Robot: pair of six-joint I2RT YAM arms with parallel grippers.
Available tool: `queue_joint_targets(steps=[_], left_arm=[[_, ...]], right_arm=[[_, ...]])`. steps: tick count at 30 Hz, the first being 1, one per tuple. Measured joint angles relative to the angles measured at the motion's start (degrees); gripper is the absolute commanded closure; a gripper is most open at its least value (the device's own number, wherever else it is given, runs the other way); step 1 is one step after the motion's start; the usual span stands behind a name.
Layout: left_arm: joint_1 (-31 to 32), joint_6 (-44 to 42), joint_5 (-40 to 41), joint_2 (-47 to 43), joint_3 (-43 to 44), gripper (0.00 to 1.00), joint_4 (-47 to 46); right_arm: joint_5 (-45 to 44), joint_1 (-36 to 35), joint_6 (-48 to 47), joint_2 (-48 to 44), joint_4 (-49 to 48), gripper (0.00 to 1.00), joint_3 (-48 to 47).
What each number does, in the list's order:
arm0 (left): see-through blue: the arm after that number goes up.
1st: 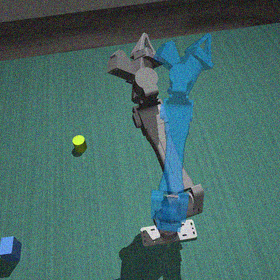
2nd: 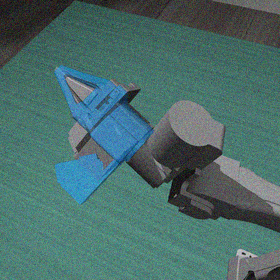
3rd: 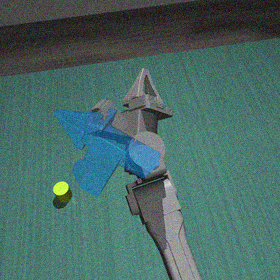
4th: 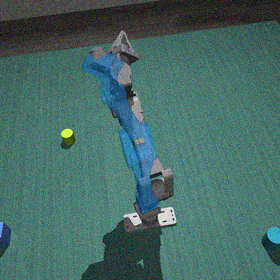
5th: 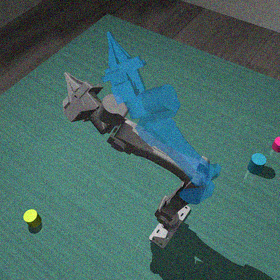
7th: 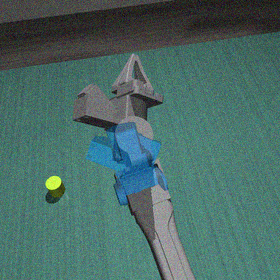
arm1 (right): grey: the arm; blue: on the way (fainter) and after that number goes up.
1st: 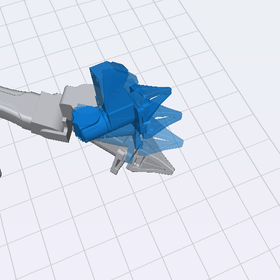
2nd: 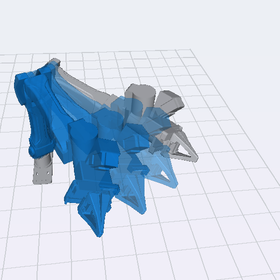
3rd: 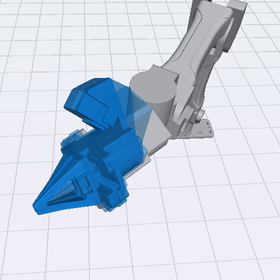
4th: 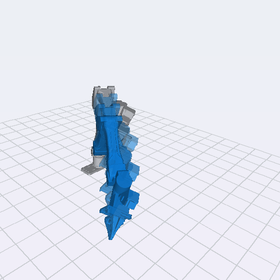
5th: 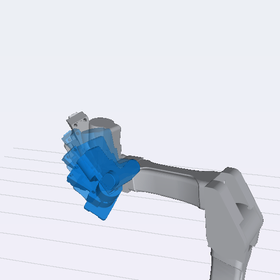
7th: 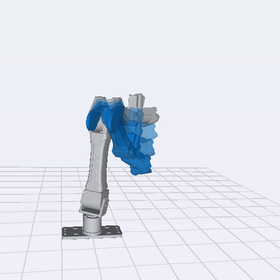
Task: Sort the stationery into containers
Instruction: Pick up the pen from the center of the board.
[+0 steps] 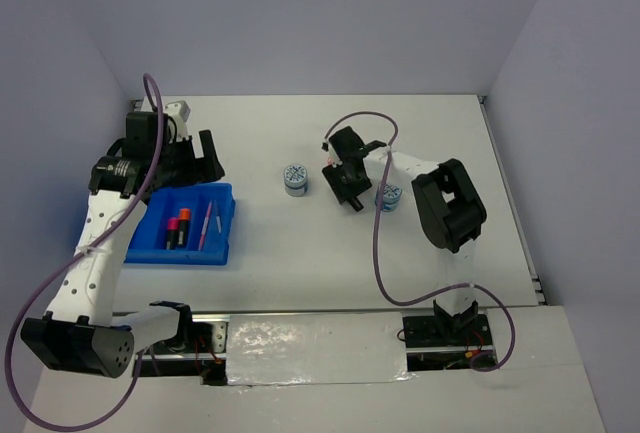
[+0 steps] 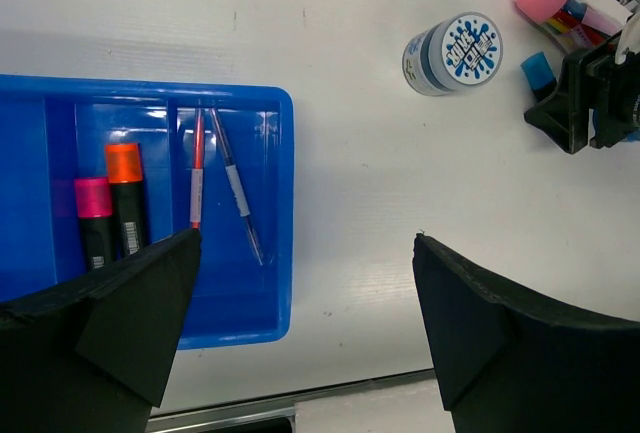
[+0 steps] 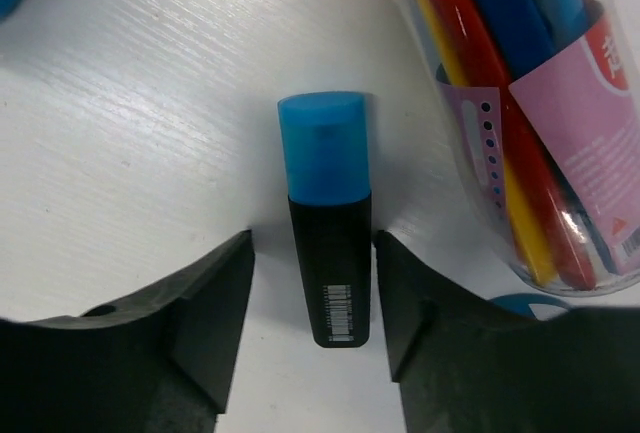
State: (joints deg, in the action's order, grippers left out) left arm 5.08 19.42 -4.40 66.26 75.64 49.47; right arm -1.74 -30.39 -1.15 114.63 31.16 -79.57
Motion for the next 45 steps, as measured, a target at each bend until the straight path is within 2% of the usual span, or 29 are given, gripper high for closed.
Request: queue_joint_targets(steps=[2, 3, 5, 6, 7, 9, 13, 17, 24, 31, 39, 42, 43, 44, 45], left_arm=[[0.00, 0.00, 0.00, 0.00, 0.00, 0.01, 0.02], [0.00, 0.02, 0.02, 0.00, 0.00, 0.01, 0.09], [0.00, 0.24, 0.11, 0.00, 0.02, 0.01, 0.28], [0.00, 0.39, 0.24, 0.02, 0.13, 0.01, 0.48], [0.00, 0.74, 0.33, 0.11, 0.35, 0.01, 0.72], [0.00, 2.45, 0.35, 0.28, 0.96, 0.01, 0.72], [-0.02, 8.28, -3.32, 0.02, 0.55, 0.01, -1.92], [0.92, 16.87, -10.23, -2.91, -4.87, 0.01, -10.58], [9.81, 29.00, -16.15, -2.51, -9.03, 0.01, -21.94], [14.73, 35.26, -20.59, -1.01, -10.38, 0.03, -31.65], [15.67, 36.48, -21.49, 0.96, -10.38, 0.23, -33.59], [16.24, 36.46, -21.92, 1.95, -10.38, 0.57, -33.64], [16.48, 36.13, -22.40, 2.45, -10.38, 0.81, -33.68], [16.57, 36.52, -22.64, 2.84, -10.36, 0.94, -33.57], [16.61, 35.34, -22.86, 3.32, -10.16, 1.00, -33.55]], right_arm=[[0.17, 0.00, 0.63, 0.00, -0.42, 0.48, 0.24], [0.26, 0.00, 0.96, 0.00, -0.55, 0.56, 0.28], [0.31, 0.02, 1.51, -0.04, -0.81, 0.64, 0.48], [0.39, 0.02, 1.81, -0.22, -1.33, 0.72, 0.85], [0.72, 0.00, 2.27, -0.61, -1.90, 0.76, 1.40], [2.89, -0.37, 3.50, -2.10, -3.69, 1.00, 3.52], [12.90, -3.15, 8.22, -7.43, -7.74, 1.00, 10.99], [18.03, -6.56, 15.02, -17.16, -8.04, 1.00, 15.54], [16.22, -12.39, 28.46, -34.32, -16.44, 1.00, 14.29], [13.97, -13.99, 34.71, -36.41, -19.08, 1.00, 11.74], [13.31, -16.87, 34.29, -36.61, -20.81, 1.00, 10.88], [13.33, -17.44, 34.29, -36.72, -21.22, 0.99, 10.38], [13.38, -17.51, 34.27, -36.72, -21.29, 0.95, 10.12], [13.35, -17.53, 34.25, -36.72, -21.42, 0.87, 10.08], [13.18, -17.53, 34.27, -36.74, -20.98, 0.62, 10.01]])
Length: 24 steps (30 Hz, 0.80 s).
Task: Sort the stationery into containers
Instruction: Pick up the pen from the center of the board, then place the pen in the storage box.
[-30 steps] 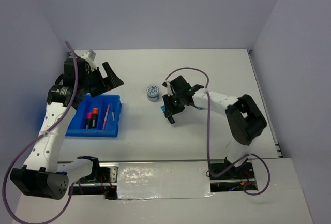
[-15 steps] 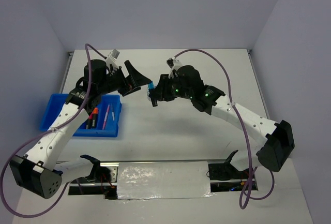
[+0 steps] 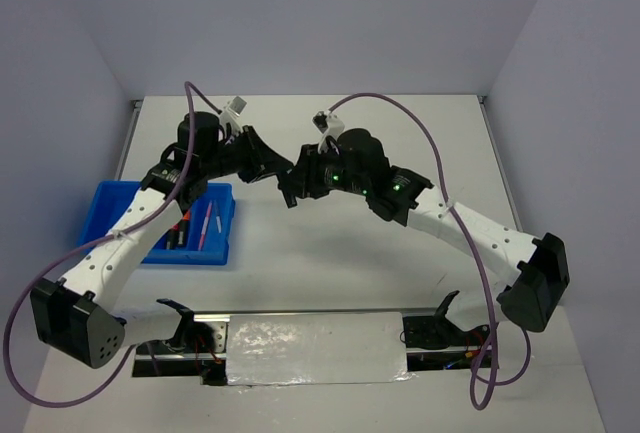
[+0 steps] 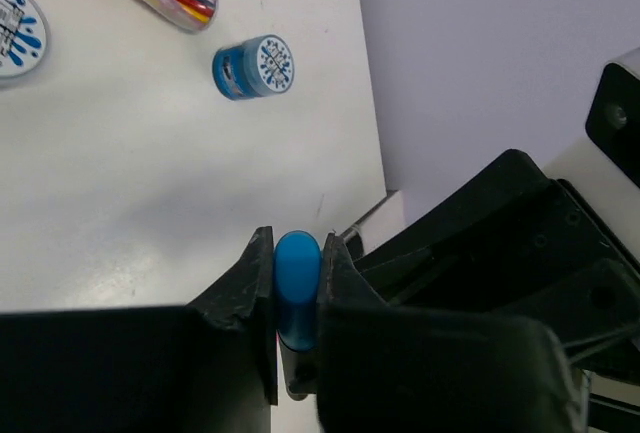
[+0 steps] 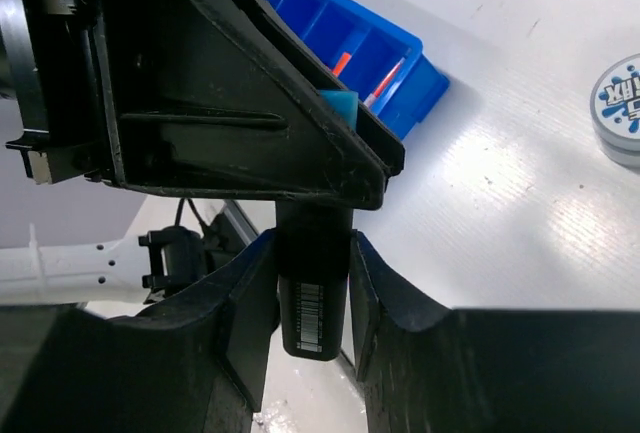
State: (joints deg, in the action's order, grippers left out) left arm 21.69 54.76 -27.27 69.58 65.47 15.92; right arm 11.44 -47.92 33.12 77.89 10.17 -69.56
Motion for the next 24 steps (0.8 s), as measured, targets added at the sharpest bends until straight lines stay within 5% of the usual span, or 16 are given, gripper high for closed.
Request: queue_joint_targets(steps=[2, 4, 8, 16, 21, 24], left_arm=[[-0.02, -1.57, -0.63, 1.33, 1.53, 1.00, 0.98], [-0.31, -4.70, -0.39, 2.84, 3.96, 1.00, 3.89], [-2.84, -14.95, 8.41, 4.79, 9.73, 1.00, 15.15], [-9.38, -28.65, 49.83, 10.73, 10.69, 1.00, 30.95], [-13.14, -32.02, 61.88, 15.04, 6.19, 1.00, 33.11], [-14.12, -32.63, 64.89, 17.20, 4.26, 0.92, 32.89]], right_arm=[[-0.22, 0.02, -0.11, 0.07, -0.11, 0.23, 0.02], [-0.15, 0.09, -0.87, 0.02, -0.61, 0.06, 0.02], [-1.81, 1.01, -3.78, -0.17, 0.81, 0.04, 0.28], [-10.43, 3.50, -10.27, -7.89, 10.73, 0.03, 9.11], [-11.10, 3.50, -12.74, -13.07, 12.87, 0.03, 11.32], [-11.10, 3.50, -13.90, -14.73, 13.40, 0.03, 12.02]])
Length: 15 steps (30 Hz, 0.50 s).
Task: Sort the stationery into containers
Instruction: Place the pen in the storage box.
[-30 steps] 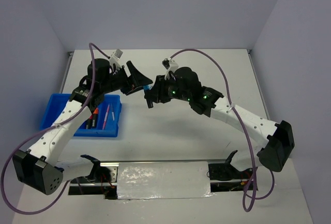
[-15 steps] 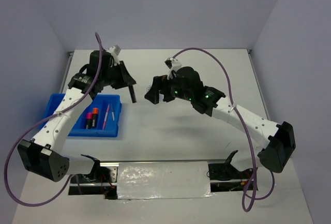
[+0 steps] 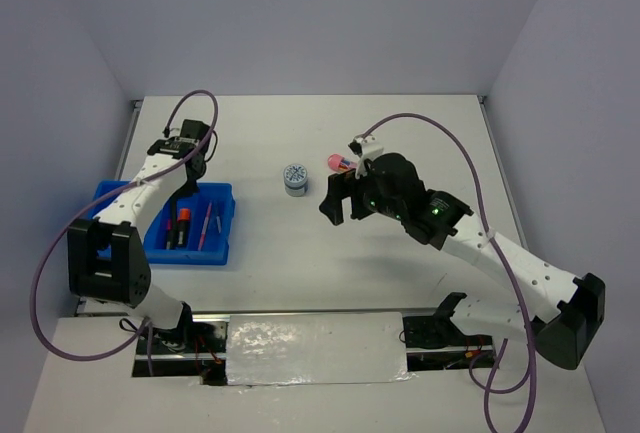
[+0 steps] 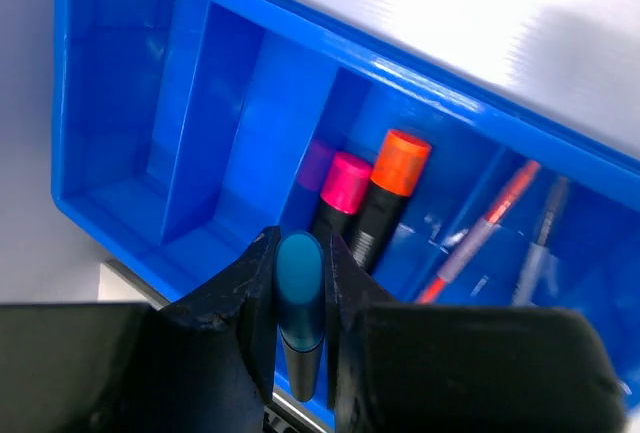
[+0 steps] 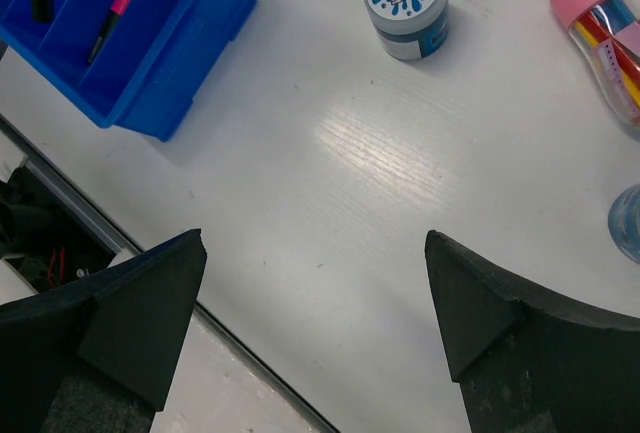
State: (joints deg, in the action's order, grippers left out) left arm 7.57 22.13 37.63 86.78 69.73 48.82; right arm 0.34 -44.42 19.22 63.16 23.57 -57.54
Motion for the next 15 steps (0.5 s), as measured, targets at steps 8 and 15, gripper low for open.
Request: queue_joint_targets(steps=[8, 15], left_arm=[[-0.55, -0.68, 0.79, 2.45, -2.60, 0.57, -2.86], [-0.76, 0.63, 1.92, 3.39, -3.52, 0.01, -2.95]], right_arm=[[0.02, 0.02, -3.02, -0.83, 1.14, 0.03, 0.09], [0.61, 0.61, -4.28, -0.83, 2.47, 0.02, -0.52]])
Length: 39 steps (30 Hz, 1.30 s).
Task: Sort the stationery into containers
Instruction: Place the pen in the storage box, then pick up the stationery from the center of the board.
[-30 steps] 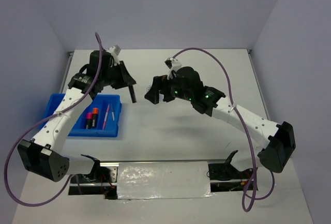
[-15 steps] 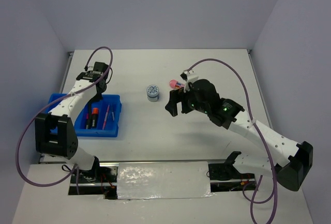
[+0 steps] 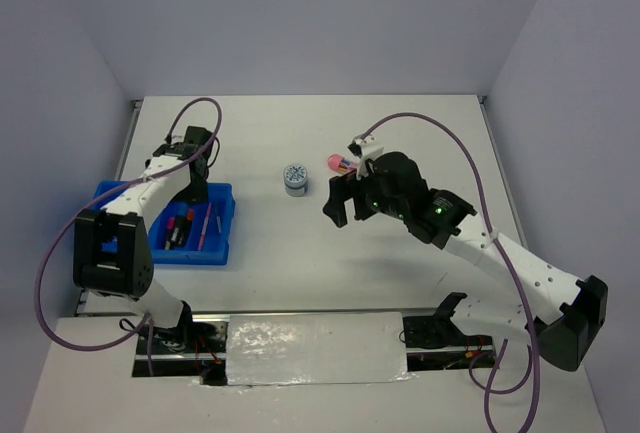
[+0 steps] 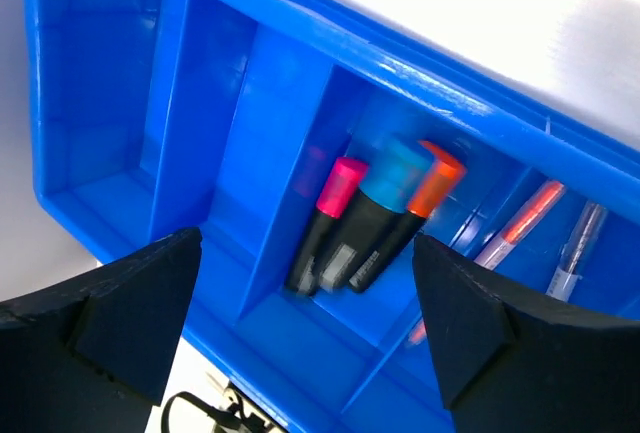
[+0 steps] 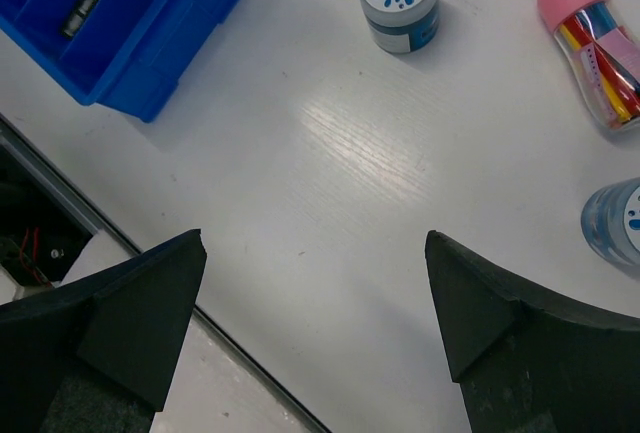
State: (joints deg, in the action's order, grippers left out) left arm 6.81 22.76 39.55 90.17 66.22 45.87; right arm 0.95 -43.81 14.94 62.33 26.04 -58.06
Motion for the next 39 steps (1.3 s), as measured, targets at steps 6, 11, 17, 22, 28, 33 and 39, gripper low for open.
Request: queue_joint_targets(steps=[6, 11, 17, 22, 28, 33, 39], left_arm=[[1.22, 1.33, -2.62, 0.24, 6.84, 0.01, 4.24], [11.80, 3.32, -10.05, 1.31, 23.89, 0.01, 2.91], [23.15, 4.15, -23.34, 11.63, 38.45, 0.01, -3.67], [25.18, 4.15, -28.44, 24.96, 44.24, 0.01, -4.24], [25.07, 4.31, -30.36, 32.39, 44.61, 0.01, -2.73], [25.27, 4.44, -30.12, 33.33, 44.68, 0.01, -1.90], [26.01, 4.35, -27.58, 32.89, 42.45, 0.01, -3.32]], right_arm=[[1.03, 1.66, 0.07, -0.09, 1.27, 0.02, -2.69], [1.62, 5.33, 1.46, -0.76, 3.74, 0.00, -6.19], [3.13, 8.15, 1.97, -2.12, 7.10, 0.00, -8.79], [5.73, 8.26, 1.40, -3.63, 9.94, 0.00, -9.22], [8.35, 8.46, 0.33, -5.75, 11.21, 0.00, -9.22], [9.33, 8.50, -0.44, -5.95, 11.43, 0.00, -9.22], [10.56, 8.50, -0.92, -5.07, 11.47, 0.00, -9.22]])
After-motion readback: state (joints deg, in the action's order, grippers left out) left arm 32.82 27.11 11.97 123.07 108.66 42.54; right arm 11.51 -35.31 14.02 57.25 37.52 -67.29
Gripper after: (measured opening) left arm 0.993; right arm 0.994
